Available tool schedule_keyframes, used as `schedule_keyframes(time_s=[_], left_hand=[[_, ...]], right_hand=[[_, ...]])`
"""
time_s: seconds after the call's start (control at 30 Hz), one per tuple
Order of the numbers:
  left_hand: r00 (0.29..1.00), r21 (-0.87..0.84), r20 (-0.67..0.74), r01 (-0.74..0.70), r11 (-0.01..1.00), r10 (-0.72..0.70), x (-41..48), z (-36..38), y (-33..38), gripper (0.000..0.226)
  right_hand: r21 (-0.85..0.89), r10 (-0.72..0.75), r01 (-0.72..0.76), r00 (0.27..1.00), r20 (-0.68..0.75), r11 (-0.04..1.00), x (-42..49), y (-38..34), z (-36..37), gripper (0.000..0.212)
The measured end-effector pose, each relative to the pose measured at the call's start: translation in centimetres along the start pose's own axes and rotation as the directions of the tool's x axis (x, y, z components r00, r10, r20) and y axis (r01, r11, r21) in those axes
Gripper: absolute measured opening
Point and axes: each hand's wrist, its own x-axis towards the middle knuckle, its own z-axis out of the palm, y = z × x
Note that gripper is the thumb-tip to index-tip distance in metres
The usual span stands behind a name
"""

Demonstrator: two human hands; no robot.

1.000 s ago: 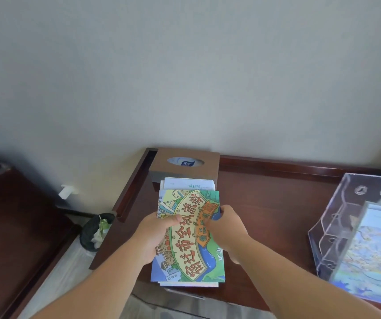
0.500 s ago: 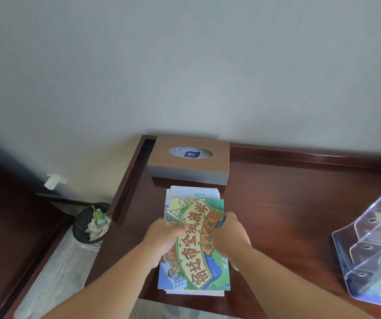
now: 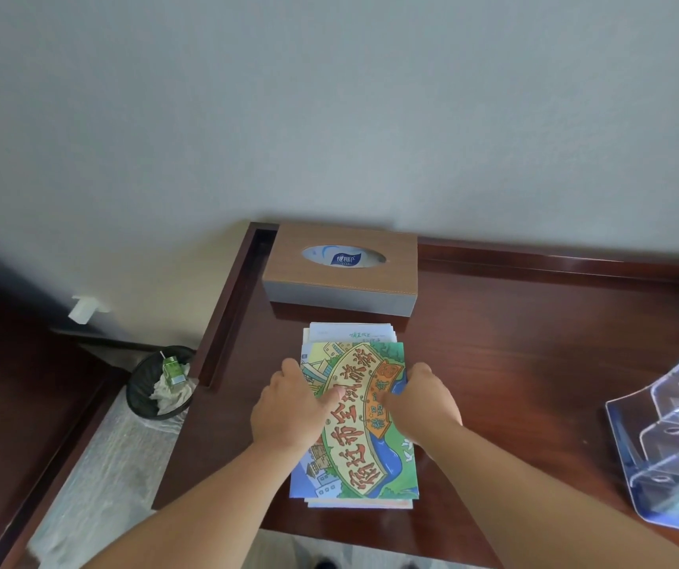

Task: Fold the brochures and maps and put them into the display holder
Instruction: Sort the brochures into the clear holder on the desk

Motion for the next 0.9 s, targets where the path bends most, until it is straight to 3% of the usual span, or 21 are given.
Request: schedule_keyframes(time_s=[0.2, 0.4, 0.6, 0.9], left_hand=[[0.998, -0.18, -0.032, -0.053, 0.982, 0.048, 0.2, -2.3, 0.4, 0.046], [0.967, -0.482, -0.035, -0.237, 0.843, 0.252, 0.4, -5.7, 2.5, 0.011], [0.908, -0.556, -0.066, -0.378, 0.74, 0.414, -1.2, -7.2, 6.7, 0.006], [0.84, -0.522, -0.136, -0.512, 0.682, 0.526, -8.8, -5.4, 16.0, 0.007]], right_hand=[[0.054, -0.04, 0.042, 0.998, -0.044, 0.998, -0.6, -0.8, -1.6, 0.043], [0.173, -0.13, 0.166, 0.971, -0.2, 0.971, -3.0, -0.9, -5.0, 0.031], [0.258, -0.127, 0.224, 0.93, -0.344, 0.94, -5.8, 1.9, -8.2, 0.026], [0.314, -0.1, 0.283, 0.866, -0.49, 0.906, -9.9, 11.0, -14.8, 0.022]])
